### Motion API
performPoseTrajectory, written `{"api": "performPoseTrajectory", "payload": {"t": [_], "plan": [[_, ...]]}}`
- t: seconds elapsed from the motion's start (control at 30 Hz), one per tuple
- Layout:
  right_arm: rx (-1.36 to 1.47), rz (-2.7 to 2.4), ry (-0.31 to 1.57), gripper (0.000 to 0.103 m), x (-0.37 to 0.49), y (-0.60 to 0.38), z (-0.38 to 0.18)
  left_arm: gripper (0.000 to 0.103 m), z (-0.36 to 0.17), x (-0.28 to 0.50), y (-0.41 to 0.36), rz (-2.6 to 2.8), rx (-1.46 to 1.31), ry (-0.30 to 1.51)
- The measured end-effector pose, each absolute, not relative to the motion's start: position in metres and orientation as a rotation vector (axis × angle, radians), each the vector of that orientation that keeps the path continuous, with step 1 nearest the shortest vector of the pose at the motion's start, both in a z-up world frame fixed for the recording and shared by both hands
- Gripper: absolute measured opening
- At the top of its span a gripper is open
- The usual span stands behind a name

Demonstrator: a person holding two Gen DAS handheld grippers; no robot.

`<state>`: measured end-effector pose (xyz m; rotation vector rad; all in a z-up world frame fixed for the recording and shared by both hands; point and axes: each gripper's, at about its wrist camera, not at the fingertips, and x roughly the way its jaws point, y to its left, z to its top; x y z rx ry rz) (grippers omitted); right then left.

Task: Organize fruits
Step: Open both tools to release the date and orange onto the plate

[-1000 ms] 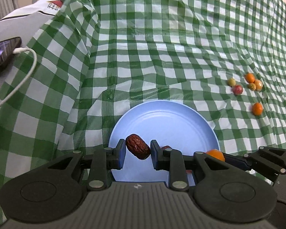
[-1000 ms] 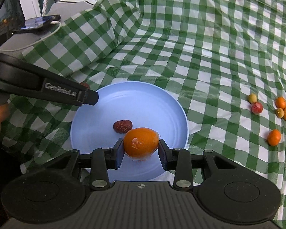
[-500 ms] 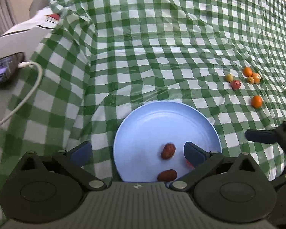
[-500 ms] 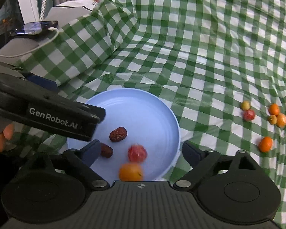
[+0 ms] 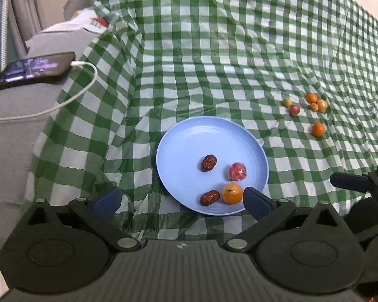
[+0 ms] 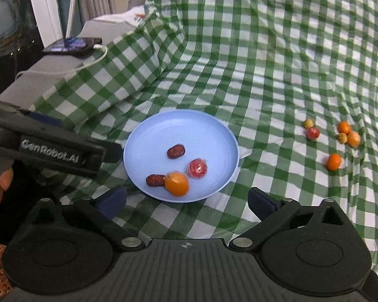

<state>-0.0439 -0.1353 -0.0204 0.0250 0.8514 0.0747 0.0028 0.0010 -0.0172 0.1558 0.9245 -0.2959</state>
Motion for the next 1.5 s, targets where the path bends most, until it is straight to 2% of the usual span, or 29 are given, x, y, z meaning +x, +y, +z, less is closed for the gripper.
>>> {"api": "performPoseTrajectory", "payload": {"t": [0.6, 1.5], "plan": [[0.033, 0.055, 0.747, 0.102, -0.083, -0.131, 0.003, 0.103, 0.008, -0.037, -0.001, -0.288, 0.152, 0.84], [0.065, 0.037, 0.79, 0.102, -0.075, -0.137, -0.005, 0.103, 0.0, -0.025, 0.001, -0.291, 0.144, 0.869]]}}
